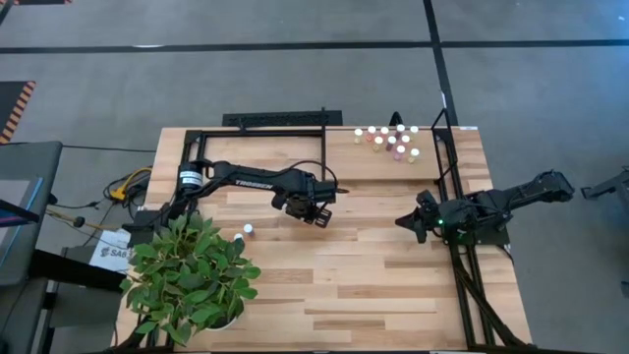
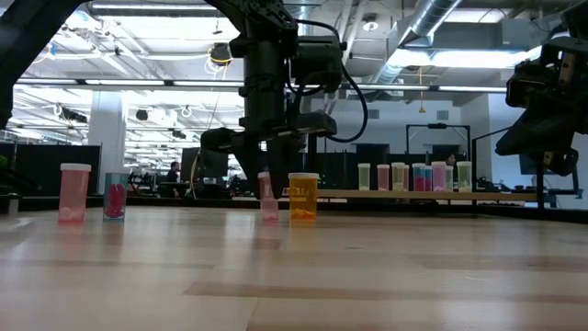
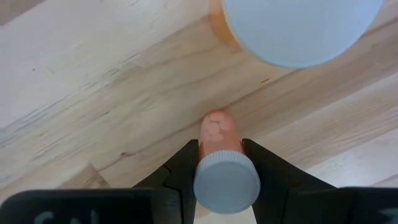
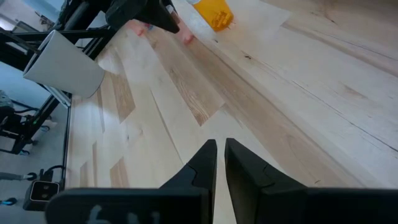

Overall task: Pick and place medicine bottles onto shelf by color
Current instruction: Move the pink pill bottle to the center of the table, then move the blue pill bottle to the center of the table

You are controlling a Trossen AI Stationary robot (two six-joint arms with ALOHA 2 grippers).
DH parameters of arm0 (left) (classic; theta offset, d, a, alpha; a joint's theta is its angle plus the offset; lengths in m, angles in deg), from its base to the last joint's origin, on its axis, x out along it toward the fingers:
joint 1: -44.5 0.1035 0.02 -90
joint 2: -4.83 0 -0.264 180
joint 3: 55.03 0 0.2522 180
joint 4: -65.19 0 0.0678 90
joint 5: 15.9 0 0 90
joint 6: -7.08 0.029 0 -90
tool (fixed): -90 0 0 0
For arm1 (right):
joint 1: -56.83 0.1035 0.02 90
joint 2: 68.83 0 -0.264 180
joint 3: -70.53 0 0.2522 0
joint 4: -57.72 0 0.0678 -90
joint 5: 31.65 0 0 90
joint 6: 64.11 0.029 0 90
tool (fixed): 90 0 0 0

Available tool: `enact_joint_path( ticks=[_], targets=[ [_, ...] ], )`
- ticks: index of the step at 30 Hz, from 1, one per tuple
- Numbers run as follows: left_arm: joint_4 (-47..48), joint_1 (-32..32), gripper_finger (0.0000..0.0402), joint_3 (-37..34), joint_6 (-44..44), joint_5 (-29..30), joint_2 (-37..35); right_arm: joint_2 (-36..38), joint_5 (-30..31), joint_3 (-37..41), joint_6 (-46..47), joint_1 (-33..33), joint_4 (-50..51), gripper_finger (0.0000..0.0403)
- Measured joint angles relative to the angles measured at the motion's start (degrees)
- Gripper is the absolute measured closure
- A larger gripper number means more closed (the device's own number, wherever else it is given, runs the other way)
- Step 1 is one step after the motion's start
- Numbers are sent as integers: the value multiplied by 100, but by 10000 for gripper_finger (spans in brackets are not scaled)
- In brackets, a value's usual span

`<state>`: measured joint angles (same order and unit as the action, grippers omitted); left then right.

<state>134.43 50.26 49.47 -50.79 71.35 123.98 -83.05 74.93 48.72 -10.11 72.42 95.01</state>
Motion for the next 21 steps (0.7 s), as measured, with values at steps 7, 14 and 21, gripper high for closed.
enact_joint_path(
  ticks=[7,14,21],
  targets=[
    [-26,-2,282,-14,133,-104,17,0,0,0,0,0,0,347],
    [417,-1,205,284,463,-106,5,0,0,0,0,0,2,347],
    [1356,7,150,941,668,16,-114,0,0,0,0,0,0,347]
  ],
)
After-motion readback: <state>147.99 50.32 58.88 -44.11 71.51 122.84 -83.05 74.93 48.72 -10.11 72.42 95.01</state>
